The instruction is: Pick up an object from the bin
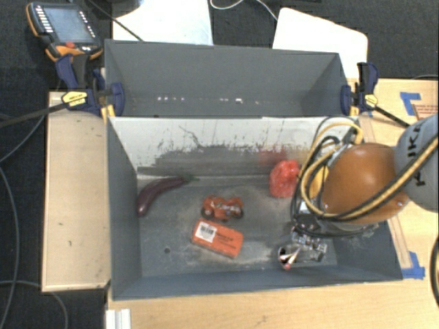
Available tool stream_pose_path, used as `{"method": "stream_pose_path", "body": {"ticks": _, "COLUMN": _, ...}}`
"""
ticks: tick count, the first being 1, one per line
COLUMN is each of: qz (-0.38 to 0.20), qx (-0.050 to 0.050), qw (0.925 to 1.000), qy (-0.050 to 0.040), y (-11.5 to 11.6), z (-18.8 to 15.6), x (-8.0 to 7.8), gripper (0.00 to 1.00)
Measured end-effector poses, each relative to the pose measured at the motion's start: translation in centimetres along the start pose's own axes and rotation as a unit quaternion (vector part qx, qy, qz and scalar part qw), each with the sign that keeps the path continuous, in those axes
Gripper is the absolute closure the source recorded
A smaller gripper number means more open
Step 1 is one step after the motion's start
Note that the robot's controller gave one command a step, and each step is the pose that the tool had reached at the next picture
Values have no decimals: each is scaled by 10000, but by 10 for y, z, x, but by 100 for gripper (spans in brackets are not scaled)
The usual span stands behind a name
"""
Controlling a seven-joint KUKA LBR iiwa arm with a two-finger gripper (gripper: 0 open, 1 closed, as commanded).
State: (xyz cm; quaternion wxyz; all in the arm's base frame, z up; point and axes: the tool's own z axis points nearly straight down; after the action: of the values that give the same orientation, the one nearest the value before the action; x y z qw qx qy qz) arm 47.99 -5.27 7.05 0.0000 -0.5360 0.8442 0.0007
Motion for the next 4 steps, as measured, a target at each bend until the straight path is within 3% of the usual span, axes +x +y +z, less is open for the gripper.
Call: {"method": "stream_pose_path", "body": {"ticks": 4, "qz": 12, "qx": 12, "qw": 10000, "qy": -13, "y": 0, "z": -20, "x": 0, "gripper": 100}}
